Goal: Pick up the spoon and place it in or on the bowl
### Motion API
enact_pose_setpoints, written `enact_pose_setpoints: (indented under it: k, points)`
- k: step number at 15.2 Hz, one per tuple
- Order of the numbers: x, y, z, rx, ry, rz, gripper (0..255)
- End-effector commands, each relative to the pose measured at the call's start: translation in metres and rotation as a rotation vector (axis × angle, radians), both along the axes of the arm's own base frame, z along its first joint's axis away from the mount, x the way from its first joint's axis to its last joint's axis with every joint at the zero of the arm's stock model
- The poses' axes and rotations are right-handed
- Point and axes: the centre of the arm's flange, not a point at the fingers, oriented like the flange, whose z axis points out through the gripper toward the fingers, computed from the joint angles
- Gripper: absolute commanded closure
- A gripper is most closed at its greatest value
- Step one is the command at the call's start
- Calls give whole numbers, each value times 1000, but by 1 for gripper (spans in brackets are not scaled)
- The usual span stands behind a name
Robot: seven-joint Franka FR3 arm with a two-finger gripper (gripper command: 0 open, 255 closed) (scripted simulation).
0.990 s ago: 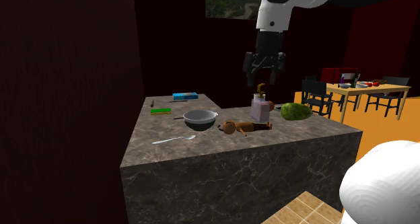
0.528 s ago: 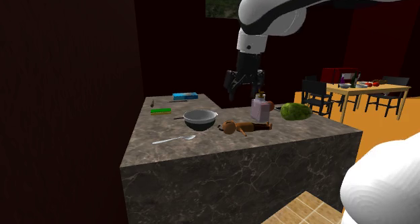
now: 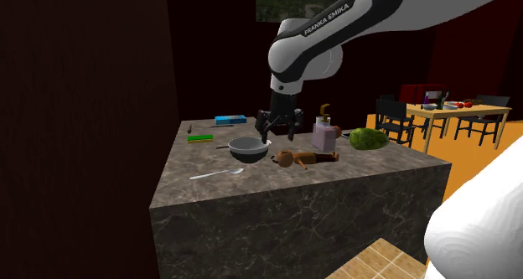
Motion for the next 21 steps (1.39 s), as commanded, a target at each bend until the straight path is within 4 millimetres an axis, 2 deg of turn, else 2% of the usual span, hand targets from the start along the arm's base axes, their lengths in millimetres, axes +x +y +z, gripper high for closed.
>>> enact_pose_setpoints:
  k: [1, 15, 16, 21]
  points:
    - [18, 8, -18, 4, -12, -7, 0]
    - [148, 58, -128, 27, -82, -53, 0]
    - [148, 58, -128, 27, -82, -53, 0]
    - [156, 58, -154, 27, -82, -53, 0]
